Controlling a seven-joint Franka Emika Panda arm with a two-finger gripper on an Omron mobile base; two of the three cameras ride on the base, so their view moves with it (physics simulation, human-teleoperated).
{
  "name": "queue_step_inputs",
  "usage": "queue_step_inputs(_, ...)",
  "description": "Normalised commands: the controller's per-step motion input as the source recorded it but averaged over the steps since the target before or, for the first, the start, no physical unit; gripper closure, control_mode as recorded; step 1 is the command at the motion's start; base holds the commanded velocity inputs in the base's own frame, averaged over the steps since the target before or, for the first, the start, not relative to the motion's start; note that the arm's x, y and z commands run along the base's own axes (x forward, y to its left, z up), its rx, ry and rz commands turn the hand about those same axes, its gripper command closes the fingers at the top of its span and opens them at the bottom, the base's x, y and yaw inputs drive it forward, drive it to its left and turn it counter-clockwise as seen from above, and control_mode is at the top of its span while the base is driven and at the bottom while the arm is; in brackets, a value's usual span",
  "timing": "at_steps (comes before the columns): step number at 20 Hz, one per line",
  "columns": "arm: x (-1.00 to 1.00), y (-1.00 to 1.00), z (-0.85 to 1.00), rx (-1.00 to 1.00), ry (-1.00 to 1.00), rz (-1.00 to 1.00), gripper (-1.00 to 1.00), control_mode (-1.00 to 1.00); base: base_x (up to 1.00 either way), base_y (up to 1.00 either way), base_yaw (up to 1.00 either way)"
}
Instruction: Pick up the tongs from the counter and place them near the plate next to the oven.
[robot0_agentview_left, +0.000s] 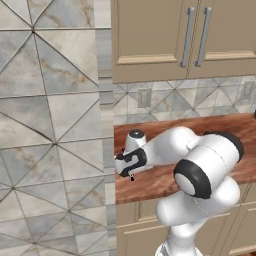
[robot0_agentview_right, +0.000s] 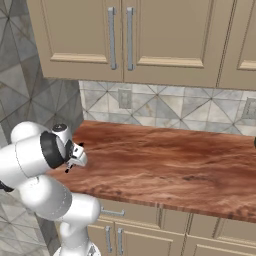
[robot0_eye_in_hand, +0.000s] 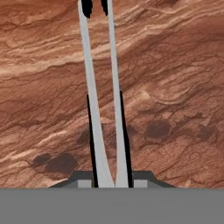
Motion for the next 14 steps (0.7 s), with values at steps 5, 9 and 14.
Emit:
queue_step_inputs(5,-0.31,-0.37,0.02,0.03,-0.19,-0.02,1.00,-1.00,0.00,0.00,0.00)
queue_step_inputs(9,-0.38,-0.51,0.19,0.05,-0.23,-0.06,1.00,-1.00,0.00,0.00,0.00)
queue_step_inputs(14,-0.22,-0.59,0.51,0.10,-0.22,-0.07,1.00,-1.00,0.00,0.00,0.00)
